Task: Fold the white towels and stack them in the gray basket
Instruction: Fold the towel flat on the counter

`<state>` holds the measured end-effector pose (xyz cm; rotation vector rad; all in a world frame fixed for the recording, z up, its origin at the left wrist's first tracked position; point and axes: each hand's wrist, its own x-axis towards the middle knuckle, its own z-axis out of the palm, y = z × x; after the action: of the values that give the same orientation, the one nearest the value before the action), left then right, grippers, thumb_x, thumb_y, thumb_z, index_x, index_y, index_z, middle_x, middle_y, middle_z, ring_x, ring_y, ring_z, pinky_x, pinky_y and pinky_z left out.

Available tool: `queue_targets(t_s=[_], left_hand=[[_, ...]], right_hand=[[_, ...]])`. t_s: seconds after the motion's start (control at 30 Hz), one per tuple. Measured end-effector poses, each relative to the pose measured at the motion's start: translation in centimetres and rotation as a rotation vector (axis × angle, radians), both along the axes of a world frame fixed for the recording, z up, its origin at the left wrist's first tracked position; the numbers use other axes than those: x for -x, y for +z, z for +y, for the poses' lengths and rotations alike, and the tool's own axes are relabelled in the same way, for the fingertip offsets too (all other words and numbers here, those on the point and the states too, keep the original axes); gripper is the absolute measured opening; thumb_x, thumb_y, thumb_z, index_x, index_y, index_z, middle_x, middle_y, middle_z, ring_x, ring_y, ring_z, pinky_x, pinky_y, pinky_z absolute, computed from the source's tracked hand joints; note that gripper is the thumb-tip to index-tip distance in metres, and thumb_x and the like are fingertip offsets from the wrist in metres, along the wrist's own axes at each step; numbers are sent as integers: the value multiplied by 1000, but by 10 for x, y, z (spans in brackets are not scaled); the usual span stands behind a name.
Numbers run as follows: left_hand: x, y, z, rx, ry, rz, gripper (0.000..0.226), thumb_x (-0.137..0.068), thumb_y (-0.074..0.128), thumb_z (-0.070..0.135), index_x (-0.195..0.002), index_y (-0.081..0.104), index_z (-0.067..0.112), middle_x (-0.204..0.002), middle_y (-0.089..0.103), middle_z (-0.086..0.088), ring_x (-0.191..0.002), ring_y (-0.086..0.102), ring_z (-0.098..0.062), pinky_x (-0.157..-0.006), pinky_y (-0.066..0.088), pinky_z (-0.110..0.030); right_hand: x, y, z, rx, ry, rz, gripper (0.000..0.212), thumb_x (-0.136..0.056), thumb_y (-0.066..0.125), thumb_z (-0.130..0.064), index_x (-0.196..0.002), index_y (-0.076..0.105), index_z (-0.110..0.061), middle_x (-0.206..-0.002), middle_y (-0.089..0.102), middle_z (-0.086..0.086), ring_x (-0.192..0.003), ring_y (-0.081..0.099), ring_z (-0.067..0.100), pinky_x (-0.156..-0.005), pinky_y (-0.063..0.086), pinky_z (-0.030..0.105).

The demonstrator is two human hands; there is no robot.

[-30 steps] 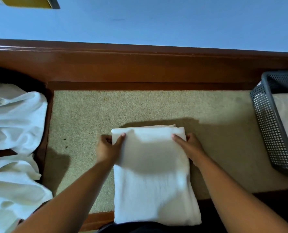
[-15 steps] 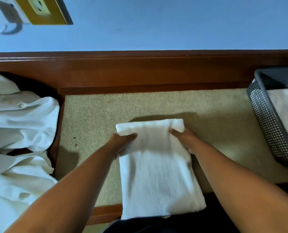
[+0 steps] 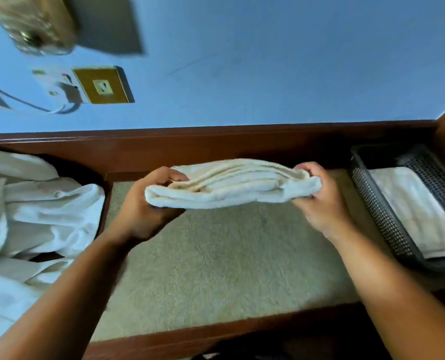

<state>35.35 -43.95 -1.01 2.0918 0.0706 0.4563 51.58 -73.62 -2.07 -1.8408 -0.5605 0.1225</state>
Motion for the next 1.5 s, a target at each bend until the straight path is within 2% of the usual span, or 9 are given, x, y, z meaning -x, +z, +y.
queue_targets(t_s=[0.1,0.2,0.33,0.43,0.57,0.8,1.0,1.27,1.5], left_hand=[[26,-35,-3,-176,-44,-64,23,-79,68,9,-101,67,15,-107,65,4,-101,65,-13,-83,50,-24],[65,-119,-13,-221,-57,197,44,-65,66,5,-104,66,25,-119,57,8,-110,63,-22,-85,53,-33],[129,-215,-32,-297,-195,816,61,-67,75,57,-120,48,42,-152,28,12,-131,49,-20,-102,46,-36],[132,-227,-49,-58,18,852,68,-67,69,72,-119,44,36,-140,42,8,-124,51,-15,-99,48,-37],[91,-216,-64,305,384,920,55,-88,72,47,-124,43,17,-120,57,-5,-98,62,-21,-78,54,-37],[71,-212,-55,493,474,956,36,-98,62,38,-111,67,4,-99,70,-11,-91,66,-28,-76,53,-39],[116,-217,-56,357,438,967,20,-94,68,39,-97,70,19,-86,74,0,-79,70,-19,-72,58,-39],[118,-219,-58,332,375,982,21,-95,66,38,-102,69,19,-88,73,3,-80,68,-15,-65,50,-29],[104,-222,-59,70,499,1025,35,-84,74,44,-91,49,19,-86,61,0,-74,58,-15,-62,46,-32]], right_hand=[[24,-46,-18,158,48,-219,43,-70,74,-15,-101,57,-40,-106,63,-13,-93,64,21,-77,52,36],[58,-121,-32,420,126,-287,52,-64,76,-1,-101,58,-31,-118,51,-19,-103,62,23,-82,48,29],[104,-202,-52,919,484,173,50,-77,70,-20,-125,57,-23,-142,37,-1,-131,46,21,-101,36,20],[115,-217,-45,747,213,369,28,-78,69,-22,-105,62,-19,-119,55,-1,-113,56,21,-85,38,18],[98,-207,-11,543,-200,691,33,-88,74,-29,-109,56,-12,-105,63,4,-92,58,20,-71,38,27],[76,-199,13,711,-94,819,44,-90,67,-45,-117,68,-10,-110,72,7,-97,67,23,-72,48,27],[100,-204,-13,782,132,806,34,-90,67,-48,-110,72,-20,-99,73,-10,-86,68,4,-77,54,22],[105,-205,-10,812,72,667,30,-86,73,-34,-112,64,-20,-108,71,-3,-94,67,12,-83,52,26],[113,-207,0,891,-117,598,47,-82,72,-39,-117,54,-16,-118,59,6,-102,60,23,-88,50,33]])
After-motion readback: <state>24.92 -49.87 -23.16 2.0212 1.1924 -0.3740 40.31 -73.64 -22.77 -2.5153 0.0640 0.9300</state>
